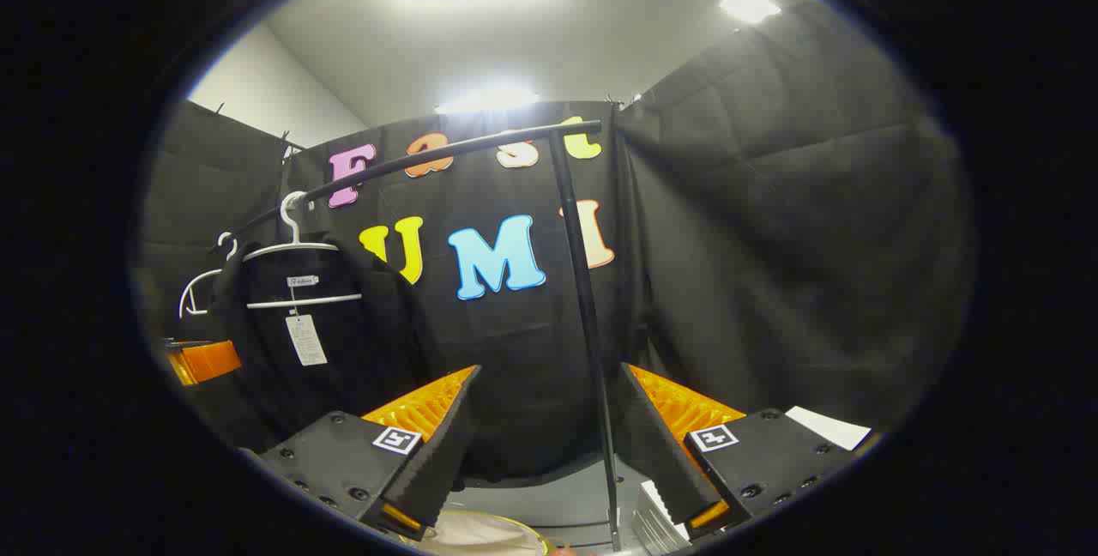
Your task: Grasp the clothes on the hanger with both hands and then place them into the laundry hamper below.
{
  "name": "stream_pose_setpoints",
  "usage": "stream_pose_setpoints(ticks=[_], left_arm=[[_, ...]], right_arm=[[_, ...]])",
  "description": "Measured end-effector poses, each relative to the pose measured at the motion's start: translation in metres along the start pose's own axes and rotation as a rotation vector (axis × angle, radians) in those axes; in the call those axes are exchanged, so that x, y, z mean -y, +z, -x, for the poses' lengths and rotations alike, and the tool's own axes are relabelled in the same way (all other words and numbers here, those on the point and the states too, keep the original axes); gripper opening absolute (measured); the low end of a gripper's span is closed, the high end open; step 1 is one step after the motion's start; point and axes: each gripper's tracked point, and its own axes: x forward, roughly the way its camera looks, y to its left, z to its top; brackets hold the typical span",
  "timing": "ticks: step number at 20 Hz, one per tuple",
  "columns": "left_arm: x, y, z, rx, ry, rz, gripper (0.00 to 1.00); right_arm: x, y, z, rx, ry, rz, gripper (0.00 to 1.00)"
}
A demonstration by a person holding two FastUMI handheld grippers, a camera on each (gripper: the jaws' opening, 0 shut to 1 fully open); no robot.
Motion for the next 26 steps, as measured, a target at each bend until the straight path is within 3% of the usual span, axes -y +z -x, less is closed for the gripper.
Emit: stream_pose_setpoints(ticks=[6, 19, 26], left_arm=[[-0.006, 0.005, 0.005, 0.010, 0.015, -0.009, 0.95], [-0.018, -0.009, -0.002, -0.011, 0.025, 0.000, 0.95], [-0.045, -0.011, 0.002, -0.029, 0.102, 0.033, 0.95]], right_arm=[[0.006, 0.003, 0.005, 0.023, -0.012, 0.035, 0.98], [-0.024, -0.002, 0.000, -0.019, 0.045, 0.046, 0.98], [-0.055, 0.004, -0.012, -0.036, 0.103, 0.048, 0.98]])
